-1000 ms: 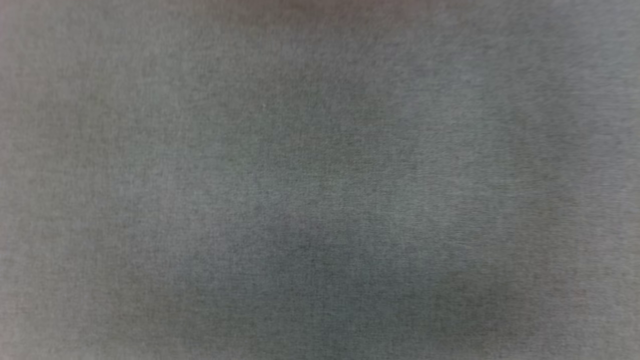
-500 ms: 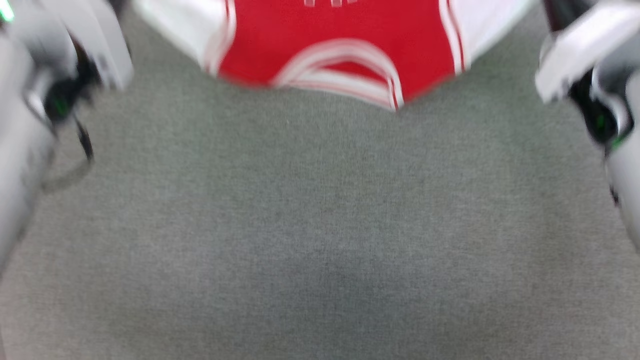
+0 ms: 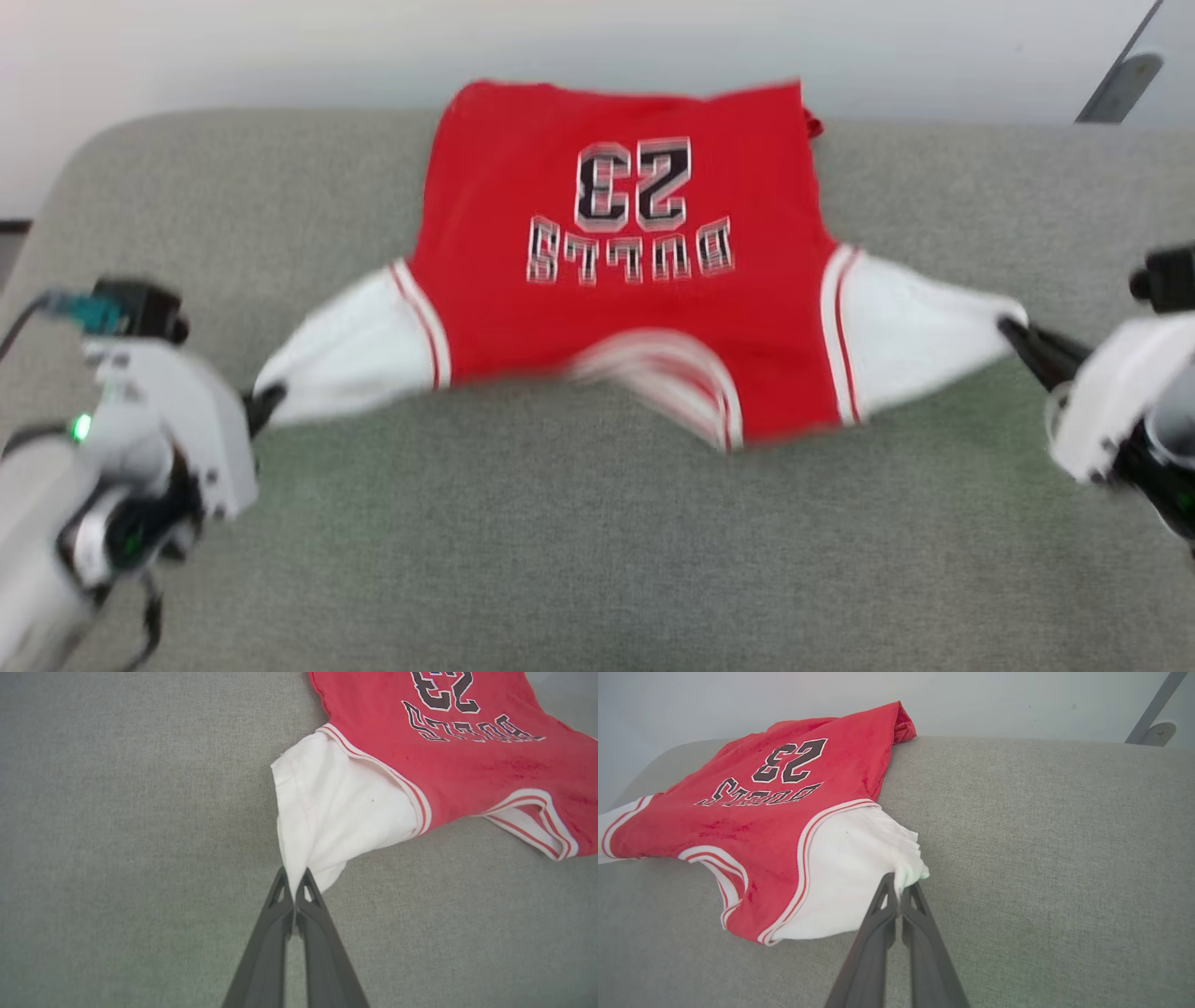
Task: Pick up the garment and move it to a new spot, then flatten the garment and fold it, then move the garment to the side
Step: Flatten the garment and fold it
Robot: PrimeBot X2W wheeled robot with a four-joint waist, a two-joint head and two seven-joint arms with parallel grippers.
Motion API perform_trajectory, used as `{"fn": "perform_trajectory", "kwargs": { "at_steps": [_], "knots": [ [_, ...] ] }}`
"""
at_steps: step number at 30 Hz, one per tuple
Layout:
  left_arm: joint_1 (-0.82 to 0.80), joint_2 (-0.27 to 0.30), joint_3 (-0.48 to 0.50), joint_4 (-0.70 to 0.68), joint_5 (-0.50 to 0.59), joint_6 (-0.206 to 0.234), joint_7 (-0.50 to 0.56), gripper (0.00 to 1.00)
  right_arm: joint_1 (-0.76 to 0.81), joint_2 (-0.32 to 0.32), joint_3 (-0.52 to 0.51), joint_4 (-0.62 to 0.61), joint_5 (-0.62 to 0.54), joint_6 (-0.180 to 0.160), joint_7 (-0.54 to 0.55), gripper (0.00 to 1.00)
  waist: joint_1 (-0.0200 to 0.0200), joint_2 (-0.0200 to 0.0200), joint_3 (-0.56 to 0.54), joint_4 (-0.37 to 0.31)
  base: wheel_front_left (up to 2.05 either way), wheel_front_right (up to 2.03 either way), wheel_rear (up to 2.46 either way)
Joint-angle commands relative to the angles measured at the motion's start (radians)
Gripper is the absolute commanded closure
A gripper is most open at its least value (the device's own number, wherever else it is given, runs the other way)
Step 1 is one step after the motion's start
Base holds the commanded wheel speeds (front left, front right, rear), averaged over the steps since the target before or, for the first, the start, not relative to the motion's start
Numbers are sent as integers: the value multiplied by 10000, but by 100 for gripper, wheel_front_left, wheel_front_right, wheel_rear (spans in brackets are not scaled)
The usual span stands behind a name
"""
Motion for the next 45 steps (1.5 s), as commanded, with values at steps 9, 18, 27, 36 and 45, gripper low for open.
{"fn": "perform_trajectory", "kwargs": {
  "at_steps": [9, 18, 27, 36, 45],
  "knots": [
    [2862, 2385, 274, -4564, -1456, 2421, -36, 100, 2862, -528, -1564, -2234, -71, -15, 2438, 100, 0, 0, -420, -34, 0, 0, 0],
    [4689, 3588, 230, -6806, -2142, 3801, -941, 100, 5845, 70, -3027, -4563, -443, -15, 4978, 100, 0, 0, -200, 76, 0, 0, 0],
    [5252, 3463, 45, -6613, -2023, 3773, -1561, 100, 6907, 1307, -3982, -5515, -1487, -15, 5951, 100, 0, 0, 59, 129, 0, 0, 0],
    [4819, 2686, -111, -6002, -1514, 3375, -1704, 100, 6348, 1737, -3555, -4787, -2568, -15, 5431, 0, 0, 0, 120, 157, 0, 0, 0],
    [4597, 2420, -195, -5925, -1184, 3238, -1694, 100, 5771, 1938, -4383, -6363, -2498, -15, 6051, 0, 0, 0, 202, 284, 0, 0, 0]
  ]
}}
